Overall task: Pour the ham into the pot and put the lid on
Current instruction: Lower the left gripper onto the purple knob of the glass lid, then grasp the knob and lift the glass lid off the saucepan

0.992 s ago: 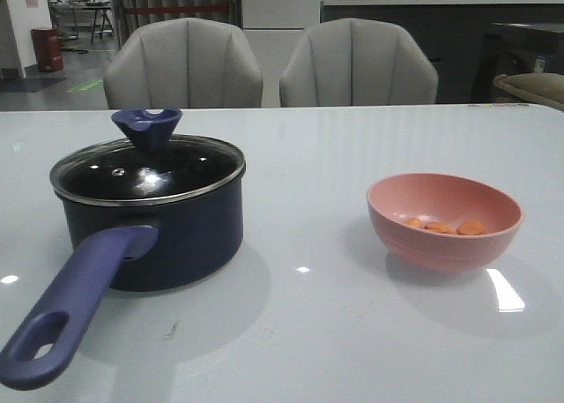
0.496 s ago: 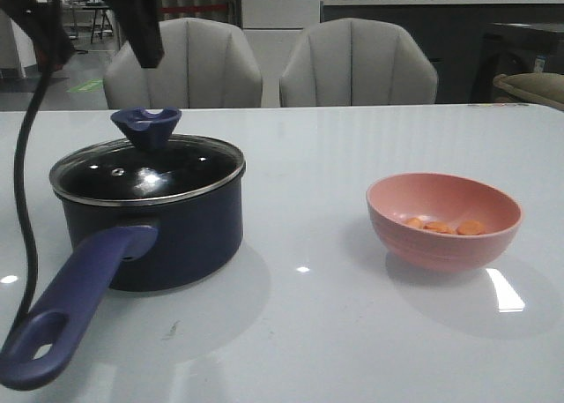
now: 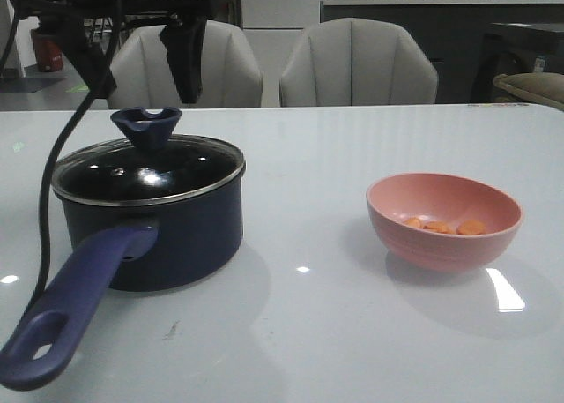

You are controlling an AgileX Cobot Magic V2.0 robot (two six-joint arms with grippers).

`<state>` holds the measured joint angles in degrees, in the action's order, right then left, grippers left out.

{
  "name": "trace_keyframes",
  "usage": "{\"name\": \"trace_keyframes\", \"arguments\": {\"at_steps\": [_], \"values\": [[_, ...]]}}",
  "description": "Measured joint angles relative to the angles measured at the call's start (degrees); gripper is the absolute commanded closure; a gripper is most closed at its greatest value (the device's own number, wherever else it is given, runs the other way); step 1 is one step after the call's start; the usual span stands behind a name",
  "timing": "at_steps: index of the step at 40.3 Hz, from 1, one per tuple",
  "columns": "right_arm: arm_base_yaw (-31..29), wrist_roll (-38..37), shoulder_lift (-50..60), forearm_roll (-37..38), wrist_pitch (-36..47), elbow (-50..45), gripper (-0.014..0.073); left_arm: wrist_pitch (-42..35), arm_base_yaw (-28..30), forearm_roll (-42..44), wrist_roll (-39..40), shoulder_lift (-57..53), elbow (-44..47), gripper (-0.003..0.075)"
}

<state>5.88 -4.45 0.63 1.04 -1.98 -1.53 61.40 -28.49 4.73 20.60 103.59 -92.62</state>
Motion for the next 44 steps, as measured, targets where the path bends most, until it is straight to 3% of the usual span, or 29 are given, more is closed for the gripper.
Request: {"name": "trace_keyframes", "arguments": {"at_steps": [23,34,44], "values": [[0.0,0.0,0.0,0.0,0.0,0.0,0.0456,0.98,0.0,-0.36,0.38,3.7,-0.42,0.0139],[0.0,0.0,0.0,0.0,0.0,0.0,0.0456,0.98,0.0,-0.95,0.38,4.17,-0.42,0.0302],[0.0,0.0,0.0,0.0,0.0,0.0,0.0456,0.98,0.0,-0.99,0.47,4.17,-0.52,0.0316]]}}
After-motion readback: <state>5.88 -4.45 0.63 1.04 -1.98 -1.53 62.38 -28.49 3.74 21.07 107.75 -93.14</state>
